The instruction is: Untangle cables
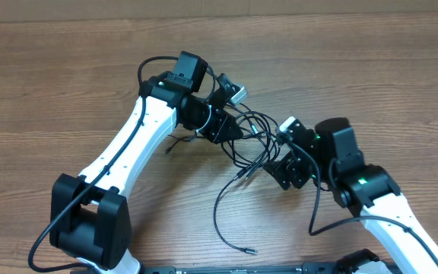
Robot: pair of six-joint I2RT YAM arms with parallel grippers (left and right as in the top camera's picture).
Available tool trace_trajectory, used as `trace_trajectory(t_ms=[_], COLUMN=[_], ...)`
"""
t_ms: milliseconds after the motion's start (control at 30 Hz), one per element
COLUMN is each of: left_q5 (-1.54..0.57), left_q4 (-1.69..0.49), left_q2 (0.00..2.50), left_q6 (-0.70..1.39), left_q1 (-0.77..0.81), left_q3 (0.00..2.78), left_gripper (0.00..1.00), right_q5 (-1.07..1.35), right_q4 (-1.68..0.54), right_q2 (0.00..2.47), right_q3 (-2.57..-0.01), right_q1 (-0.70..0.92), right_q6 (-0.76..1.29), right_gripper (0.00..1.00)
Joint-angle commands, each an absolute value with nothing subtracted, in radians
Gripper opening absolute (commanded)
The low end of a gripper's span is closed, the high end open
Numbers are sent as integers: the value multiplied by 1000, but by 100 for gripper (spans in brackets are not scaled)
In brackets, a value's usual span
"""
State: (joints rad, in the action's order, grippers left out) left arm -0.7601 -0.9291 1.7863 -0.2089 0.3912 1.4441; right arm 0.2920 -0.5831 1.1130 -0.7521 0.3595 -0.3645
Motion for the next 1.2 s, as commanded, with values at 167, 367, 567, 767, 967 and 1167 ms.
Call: trace_trajectory(t_ms=[167,367,567,767,967,1167], left_q5=[-814,-813,-888,-931,-962,-962], left_q4=[-941,-915,-879,-862,-862,-862], left_q2=[1795,1795,1795,1795,1795,1795], left_q6=[-165,-67,-17,30,30,31], left_q1=[410,433,452,461,461,461], left_q3=[1443,1443,1443,1443,1443,1443], left_gripper=[4,4,4,4,4,4], right_q5=[134,91,86,37,15,-23], right_q4=[-495,-471,-465,-465,-465,-464], right_q2=[1202,1209,1210,1210,1211,1211], right_q3=[-770,-770,-770,-770,-770,-770], right_q1=[394,412,413,413,413,413], right_q6=[-402,-421,-421,-421,-419,-393], right_gripper=[87,84,79,66,54,34])
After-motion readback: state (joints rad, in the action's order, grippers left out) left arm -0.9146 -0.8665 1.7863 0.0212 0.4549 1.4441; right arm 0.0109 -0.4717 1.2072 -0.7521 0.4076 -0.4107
